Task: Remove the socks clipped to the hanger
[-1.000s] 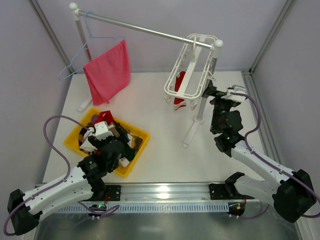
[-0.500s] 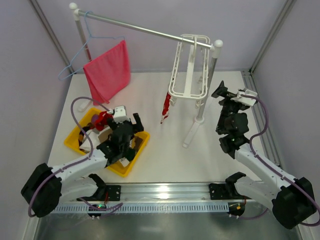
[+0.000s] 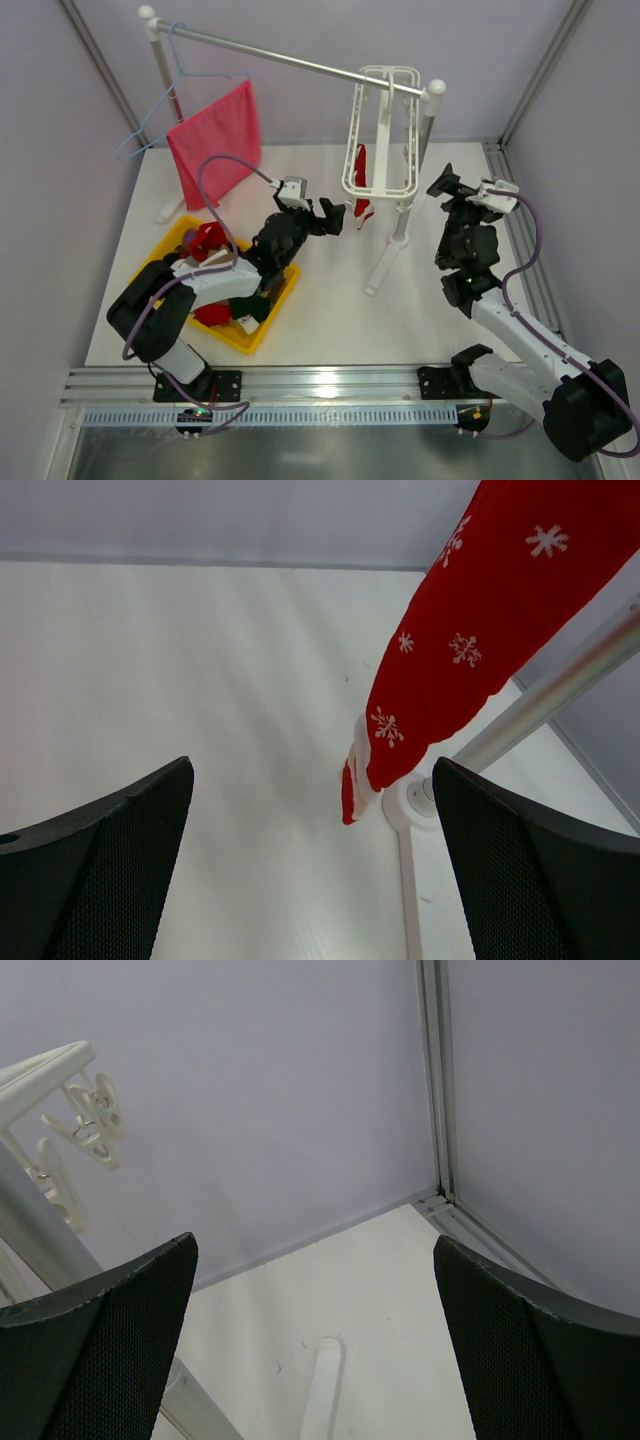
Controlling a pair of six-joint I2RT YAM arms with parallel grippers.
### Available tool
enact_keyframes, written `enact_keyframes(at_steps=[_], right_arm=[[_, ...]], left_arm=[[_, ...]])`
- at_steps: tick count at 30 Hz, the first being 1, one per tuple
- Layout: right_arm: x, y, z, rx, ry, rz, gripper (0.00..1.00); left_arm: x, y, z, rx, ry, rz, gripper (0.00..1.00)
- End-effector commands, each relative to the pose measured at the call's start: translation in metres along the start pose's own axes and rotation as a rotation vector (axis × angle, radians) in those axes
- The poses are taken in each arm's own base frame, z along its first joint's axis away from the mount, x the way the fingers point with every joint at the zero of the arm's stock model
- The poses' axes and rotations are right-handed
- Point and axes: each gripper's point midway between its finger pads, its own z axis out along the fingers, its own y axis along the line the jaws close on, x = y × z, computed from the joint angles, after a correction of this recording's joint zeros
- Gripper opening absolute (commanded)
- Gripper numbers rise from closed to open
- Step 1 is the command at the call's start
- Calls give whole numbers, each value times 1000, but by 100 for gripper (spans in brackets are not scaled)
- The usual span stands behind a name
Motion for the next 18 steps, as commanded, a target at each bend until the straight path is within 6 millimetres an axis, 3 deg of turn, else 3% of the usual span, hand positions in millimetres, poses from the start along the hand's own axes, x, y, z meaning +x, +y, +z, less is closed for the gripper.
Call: enact_keyframes(at_steps=[1, 11, 18], right_arm=[[-12, -1, 2, 4, -36, 66, 100], [-3, 6, 7, -9, -15, 56, 100], [2, 8, 9, -13, -4, 49, 100]], left_arm=[[-28, -38, 13, 156, -94, -68, 100], [-4, -53, 22, 247, -58, -138, 100], [10, -51, 36, 230, -45, -121, 100]])
